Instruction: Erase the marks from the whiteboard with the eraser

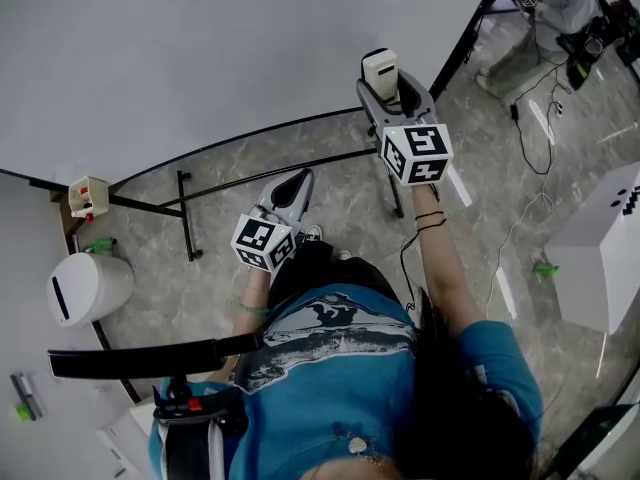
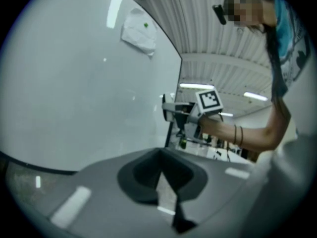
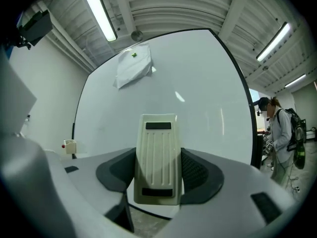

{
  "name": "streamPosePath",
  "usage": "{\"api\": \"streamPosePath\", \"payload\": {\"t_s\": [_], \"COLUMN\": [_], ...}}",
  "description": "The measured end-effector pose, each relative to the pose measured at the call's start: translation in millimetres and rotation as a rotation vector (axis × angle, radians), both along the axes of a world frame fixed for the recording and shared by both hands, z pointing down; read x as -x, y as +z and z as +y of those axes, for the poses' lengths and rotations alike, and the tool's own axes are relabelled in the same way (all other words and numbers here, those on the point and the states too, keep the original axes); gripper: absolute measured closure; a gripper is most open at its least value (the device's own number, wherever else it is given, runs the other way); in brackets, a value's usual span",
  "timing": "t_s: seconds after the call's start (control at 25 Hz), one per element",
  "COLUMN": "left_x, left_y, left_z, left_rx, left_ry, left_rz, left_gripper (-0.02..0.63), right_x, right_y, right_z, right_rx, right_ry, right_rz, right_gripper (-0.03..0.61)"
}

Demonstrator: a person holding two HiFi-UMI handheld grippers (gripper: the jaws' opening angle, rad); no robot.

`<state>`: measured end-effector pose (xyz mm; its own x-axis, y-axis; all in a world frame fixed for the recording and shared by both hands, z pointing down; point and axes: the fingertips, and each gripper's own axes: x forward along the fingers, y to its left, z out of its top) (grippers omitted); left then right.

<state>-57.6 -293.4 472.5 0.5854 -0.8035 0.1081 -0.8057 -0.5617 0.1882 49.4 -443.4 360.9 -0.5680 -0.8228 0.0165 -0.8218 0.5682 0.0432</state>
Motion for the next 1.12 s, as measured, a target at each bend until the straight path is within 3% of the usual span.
{"api": "streamPosePath", "payload": {"t_s": [0.28,0.6,0.92,1.12], "left_x": [-3.2,-2.7,27.1,68.6], "left_y": [24.8,20.4,3.5,-0.4], "left_z": [30.7,45.3,79.2,125.2], "left_rx": [0.062,0.048,0.012,-0.008], "left_ry": [-0.037,-0.035,-0.044,-0.054], "left_rz": [-0.006,-0.004,0.003,0.004], "left_gripper": [0.611,0.611,0.611,0.611], "right_x": [32.8,51.6,81.6,112.3], "right_y": [53.9,92.8,114.3,120.7], "right_z": [58.4,107.8,162.5,210.3], "right_rx": [0.09,0.156,0.237,0.273], "right_ry": [-0.106,-0.143,-0.137,-0.108], "right_rz": [0.011,0.055,0.035,0.011], "right_gripper": [0.316,0.316,0.316,0.316]}}
